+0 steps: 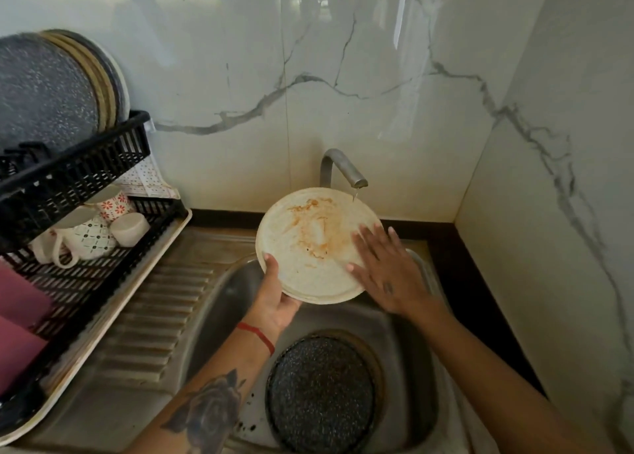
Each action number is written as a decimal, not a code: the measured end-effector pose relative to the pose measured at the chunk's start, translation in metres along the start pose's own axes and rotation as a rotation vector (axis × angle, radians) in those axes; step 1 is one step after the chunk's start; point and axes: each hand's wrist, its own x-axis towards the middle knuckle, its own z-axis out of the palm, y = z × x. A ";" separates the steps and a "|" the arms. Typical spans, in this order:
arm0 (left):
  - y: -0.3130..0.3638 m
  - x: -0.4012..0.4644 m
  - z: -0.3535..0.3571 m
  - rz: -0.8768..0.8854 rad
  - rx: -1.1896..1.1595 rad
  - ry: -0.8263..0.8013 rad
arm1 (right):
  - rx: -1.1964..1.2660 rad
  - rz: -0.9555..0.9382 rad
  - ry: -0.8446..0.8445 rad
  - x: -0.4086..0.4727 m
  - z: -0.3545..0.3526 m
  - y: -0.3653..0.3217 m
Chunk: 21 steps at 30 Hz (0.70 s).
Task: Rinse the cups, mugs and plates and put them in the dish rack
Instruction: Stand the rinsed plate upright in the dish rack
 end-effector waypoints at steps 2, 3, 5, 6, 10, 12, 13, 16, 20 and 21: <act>-0.008 0.007 0.011 -0.021 -0.037 -0.007 | 0.026 0.002 -0.031 0.010 -0.005 -0.020; -0.011 0.009 0.016 -0.030 -0.036 -0.006 | 0.006 -0.064 -0.043 0.012 -0.005 -0.035; -0.015 0.013 0.025 -0.041 0.013 0.022 | -0.093 -0.234 -0.063 0.011 0.000 -0.060; -0.016 0.015 0.028 -0.046 0.039 0.045 | -0.114 -0.295 -0.061 0.008 0.003 -0.066; -0.008 0.017 0.023 -0.069 0.036 -0.009 | -0.060 -0.565 -0.079 -0.003 0.001 -0.031; 0.001 0.017 0.019 -0.038 0.044 -0.011 | -0.060 -0.586 -0.039 -0.007 -0.004 0.004; 0.005 0.019 0.018 -0.014 0.065 0.011 | -0.054 -0.532 0.005 -0.007 -0.007 0.019; 0.006 0.021 0.024 0.034 0.117 0.076 | -0.008 -0.392 0.076 -0.008 -0.005 0.015; -0.009 0.016 0.039 0.018 0.114 0.127 | 0.051 -0.489 0.162 0.000 0.012 -0.055; -0.010 0.015 0.039 0.004 0.121 0.159 | 0.042 -0.485 0.167 0.002 0.013 -0.061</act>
